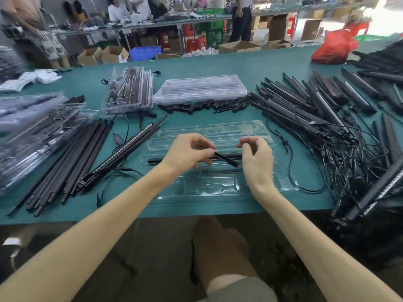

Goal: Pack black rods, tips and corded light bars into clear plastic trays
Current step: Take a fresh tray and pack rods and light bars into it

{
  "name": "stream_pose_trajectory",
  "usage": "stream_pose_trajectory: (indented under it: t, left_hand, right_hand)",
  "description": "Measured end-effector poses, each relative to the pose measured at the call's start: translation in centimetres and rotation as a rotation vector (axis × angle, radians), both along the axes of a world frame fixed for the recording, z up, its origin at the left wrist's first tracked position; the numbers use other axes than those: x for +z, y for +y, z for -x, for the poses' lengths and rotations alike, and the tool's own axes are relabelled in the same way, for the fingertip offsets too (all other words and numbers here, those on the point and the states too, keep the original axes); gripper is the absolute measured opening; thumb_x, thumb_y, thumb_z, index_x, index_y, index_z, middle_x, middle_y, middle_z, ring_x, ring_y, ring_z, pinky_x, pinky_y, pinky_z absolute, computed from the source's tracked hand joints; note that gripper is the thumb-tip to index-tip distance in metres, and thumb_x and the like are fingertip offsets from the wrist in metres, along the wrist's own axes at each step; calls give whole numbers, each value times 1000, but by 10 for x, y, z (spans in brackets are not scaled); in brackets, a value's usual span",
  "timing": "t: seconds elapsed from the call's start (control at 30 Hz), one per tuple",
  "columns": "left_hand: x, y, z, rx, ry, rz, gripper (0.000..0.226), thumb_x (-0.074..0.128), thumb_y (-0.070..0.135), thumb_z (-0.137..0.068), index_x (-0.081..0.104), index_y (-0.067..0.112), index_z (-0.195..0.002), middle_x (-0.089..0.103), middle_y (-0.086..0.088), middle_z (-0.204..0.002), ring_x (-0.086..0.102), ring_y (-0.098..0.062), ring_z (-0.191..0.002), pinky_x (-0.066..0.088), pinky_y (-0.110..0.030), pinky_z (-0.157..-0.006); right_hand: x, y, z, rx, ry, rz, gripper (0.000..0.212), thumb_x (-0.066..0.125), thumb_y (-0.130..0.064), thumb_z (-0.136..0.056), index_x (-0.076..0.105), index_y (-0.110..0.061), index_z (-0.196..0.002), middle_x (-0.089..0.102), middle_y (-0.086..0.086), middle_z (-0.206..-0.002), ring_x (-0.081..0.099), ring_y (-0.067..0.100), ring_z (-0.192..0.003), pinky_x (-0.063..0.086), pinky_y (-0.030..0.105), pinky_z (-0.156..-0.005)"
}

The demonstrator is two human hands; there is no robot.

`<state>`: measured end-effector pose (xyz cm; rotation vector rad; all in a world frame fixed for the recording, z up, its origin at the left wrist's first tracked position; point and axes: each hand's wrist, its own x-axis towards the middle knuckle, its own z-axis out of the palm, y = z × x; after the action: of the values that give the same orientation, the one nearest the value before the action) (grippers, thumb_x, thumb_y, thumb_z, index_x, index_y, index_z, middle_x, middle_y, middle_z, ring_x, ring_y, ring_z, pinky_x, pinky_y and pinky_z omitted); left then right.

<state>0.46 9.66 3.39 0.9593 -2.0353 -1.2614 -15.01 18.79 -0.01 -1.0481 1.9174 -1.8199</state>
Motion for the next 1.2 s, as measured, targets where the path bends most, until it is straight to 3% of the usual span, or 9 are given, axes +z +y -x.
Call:
stream_pose_trajectory:
  t: [0.13,0.2,0.33,0.4,0.53,0.73,1.0,1.1,1.2]
  left_hand:
    - [-11,6,1,-71,-197,188,8,81,19,-84,74,15,-87,75,3,-77,70,-10,-70,54,-22,-64]
    - [-13,9,2,-71,-305,311,12,83,27,-81,74,21,-85,69,8,-83,62,-4,-73,48,-17,-71]
    - [-14,12,1,-85,-392,405,14,83,34,-81,74,24,-86,53,8,-90,50,5,-75,36,-6,-69]
    - [-15,11,0,-89,-377,392,14,82,36,-81,76,25,-86,53,8,-88,49,7,-75,35,-7,-68]
    - [-19,10,-3,-56,-348,384,11,77,33,-87,78,23,-93,60,10,-86,50,-1,-77,34,-18,-71]
    - [-22,10,3,-68,-339,369,7,76,30,-89,70,26,-89,60,15,-82,51,10,-73,36,-9,-65]
    - [-18,7,-7,-65,-407,373,4,70,28,-94,67,28,-90,60,16,-87,54,4,-77,36,-12,-69]
    - [1,-18,-34,108,-475,504,14,65,11,-95,67,24,-99,61,8,-99,56,-1,-83,43,-20,-83]
    - [16,-56,-76,426,-686,606,25,62,12,-94,63,11,-118,57,-13,-117,56,-28,-106,45,-42,-99]
  right_hand:
    - [-2,0,-2,26,57,-46,12,56,-10,-99,64,-18,-102,66,-5,-94,60,-2,-84,41,3,-67]
    - [-2,0,-2,35,82,-73,11,58,-10,-97,64,-18,-102,66,-4,-96,61,7,-91,44,6,-74]
    - [-1,1,-4,106,157,-184,17,64,-7,-91,65,-17,-105,68,-3,-98,62,21,-104,48,41,-98]
    - [0,1,-6,128,229,-244,23,65,-4,-88,64,-17,-106,69,-4,-100,60,23,-109,45,46,-102]
    - [0,0,-4,128,287,-278,28,64,-1,-87,64,-17,-109,67,-2,-107,56,24,-115,41,46,-105]
    - [-1,-2,-6,96,374,-320,29,58,1,-92,64,-17,-114,66,-1,-115,48,23,-119,37,45,-105]
    - [-5,-5,-5,90,472,-354,34,48,5,-94,61,-16,-118,63,0,-121,44,25,-119,34,37,-100]
    - [-8,-8,-5,101,497,-386,43,42,11,-92,60,-16,-120,61,1,-123,42,26,-118,32,36,-94]
    - [-10,-9,-5,91,512,-391,49,39,16,-88,59,-16,-120,61,1,-122,41,27,-116,30,35,-90]
